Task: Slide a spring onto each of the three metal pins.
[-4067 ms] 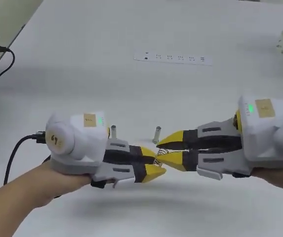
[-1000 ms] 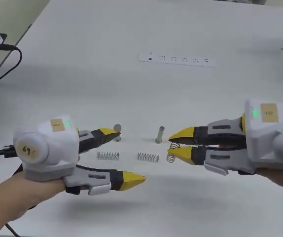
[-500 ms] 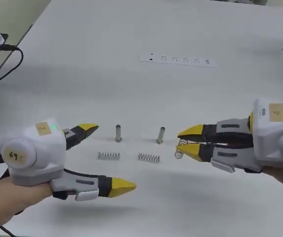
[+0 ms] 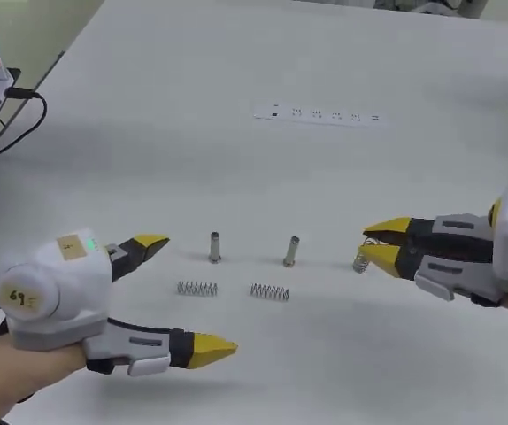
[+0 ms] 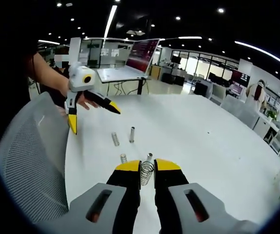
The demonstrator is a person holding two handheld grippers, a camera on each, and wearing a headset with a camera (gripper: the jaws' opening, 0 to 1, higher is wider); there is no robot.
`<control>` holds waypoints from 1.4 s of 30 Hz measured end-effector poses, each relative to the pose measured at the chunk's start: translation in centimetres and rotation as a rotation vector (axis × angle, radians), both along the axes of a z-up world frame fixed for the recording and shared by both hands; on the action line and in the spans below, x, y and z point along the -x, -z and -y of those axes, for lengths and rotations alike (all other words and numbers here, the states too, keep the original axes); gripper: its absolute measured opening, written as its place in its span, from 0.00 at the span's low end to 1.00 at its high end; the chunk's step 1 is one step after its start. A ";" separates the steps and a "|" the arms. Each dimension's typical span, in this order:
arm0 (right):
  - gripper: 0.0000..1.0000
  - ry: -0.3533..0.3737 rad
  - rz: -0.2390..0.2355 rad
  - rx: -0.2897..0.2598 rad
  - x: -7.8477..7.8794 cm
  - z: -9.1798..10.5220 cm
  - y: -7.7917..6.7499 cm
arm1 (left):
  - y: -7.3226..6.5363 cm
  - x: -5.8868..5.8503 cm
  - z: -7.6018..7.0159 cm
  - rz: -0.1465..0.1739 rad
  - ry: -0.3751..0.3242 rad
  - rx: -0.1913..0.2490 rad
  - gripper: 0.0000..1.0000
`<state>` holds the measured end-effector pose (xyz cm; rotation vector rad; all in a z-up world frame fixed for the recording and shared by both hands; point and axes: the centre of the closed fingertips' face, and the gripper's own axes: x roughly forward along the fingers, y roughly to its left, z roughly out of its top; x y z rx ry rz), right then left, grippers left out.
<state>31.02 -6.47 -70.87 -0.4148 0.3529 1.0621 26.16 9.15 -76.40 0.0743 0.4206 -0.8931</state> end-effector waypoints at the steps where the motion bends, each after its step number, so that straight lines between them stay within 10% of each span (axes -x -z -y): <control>1: 0.07 0.005 0.002 0.000 -0.1 0.1 0.0 | 0.0 0.0 0.0 0.000 0.000 0.000 0.98; 42: 0.07 0.153 -0.009 0.053 -5.2 2.8 2.8 | 0.7 0.5 -1.4 -0.021 -0.044 -0.013 0.98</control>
